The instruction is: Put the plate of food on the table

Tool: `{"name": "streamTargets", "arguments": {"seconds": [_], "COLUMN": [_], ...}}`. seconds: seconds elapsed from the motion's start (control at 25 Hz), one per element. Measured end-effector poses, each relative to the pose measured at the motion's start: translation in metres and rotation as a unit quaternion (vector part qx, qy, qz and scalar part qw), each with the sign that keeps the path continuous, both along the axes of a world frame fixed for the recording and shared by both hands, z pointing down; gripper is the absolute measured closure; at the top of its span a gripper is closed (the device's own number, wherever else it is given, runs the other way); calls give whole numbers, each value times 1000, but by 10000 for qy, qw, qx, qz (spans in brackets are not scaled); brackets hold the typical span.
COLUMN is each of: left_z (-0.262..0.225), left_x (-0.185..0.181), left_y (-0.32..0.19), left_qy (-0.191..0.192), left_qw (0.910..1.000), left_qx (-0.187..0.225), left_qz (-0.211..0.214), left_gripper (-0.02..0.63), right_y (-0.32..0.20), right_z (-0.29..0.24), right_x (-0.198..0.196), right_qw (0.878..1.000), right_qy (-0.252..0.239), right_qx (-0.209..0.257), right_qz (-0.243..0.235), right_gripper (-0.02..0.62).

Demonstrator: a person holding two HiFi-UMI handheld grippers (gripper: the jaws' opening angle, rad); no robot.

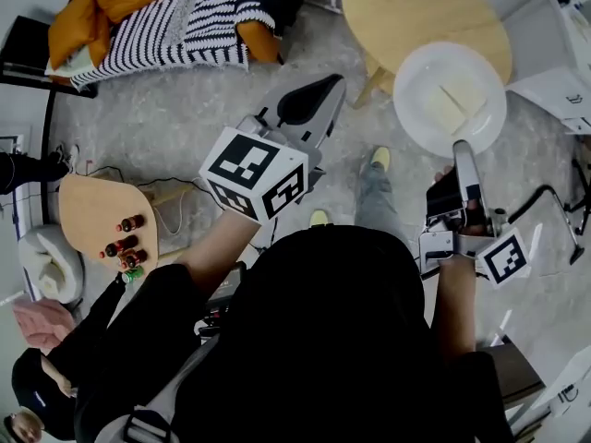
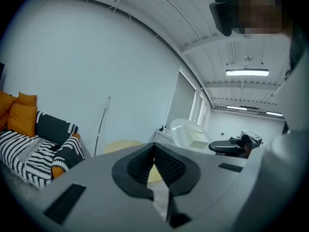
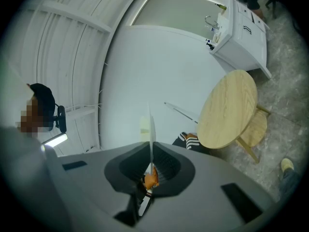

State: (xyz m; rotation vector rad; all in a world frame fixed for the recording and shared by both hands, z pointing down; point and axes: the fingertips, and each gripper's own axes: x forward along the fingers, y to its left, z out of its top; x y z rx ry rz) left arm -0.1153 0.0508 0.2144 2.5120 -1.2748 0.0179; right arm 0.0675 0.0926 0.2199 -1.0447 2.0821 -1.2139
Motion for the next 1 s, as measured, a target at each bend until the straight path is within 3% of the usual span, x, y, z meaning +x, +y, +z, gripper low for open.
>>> {"name": "streamTargets", "arguments": {"seconds": [0.32,0.56,1.0], "left_z": [0,2,-15], "left_x": [21,76,78], "left_y": [-40,-107,-103], "left_qy": [-25,-184,-436], "left_qw": [10000,9998,9989], "left_qx": [-54,-119,116], "left_qz": [19,-8,-155], "left_gripper": [601,601,601], "right_y": [-40,-109,-112], "right_z": [-3,-1,-5], "right_x": [11,64,63], "right_qw": [9999,9996,9984], "right_qy": [-69,-164,-325], "right_qx": [10,-6,147], "right_qz": [-130,-211,-437], "right_gripper": [574,574,574]}}
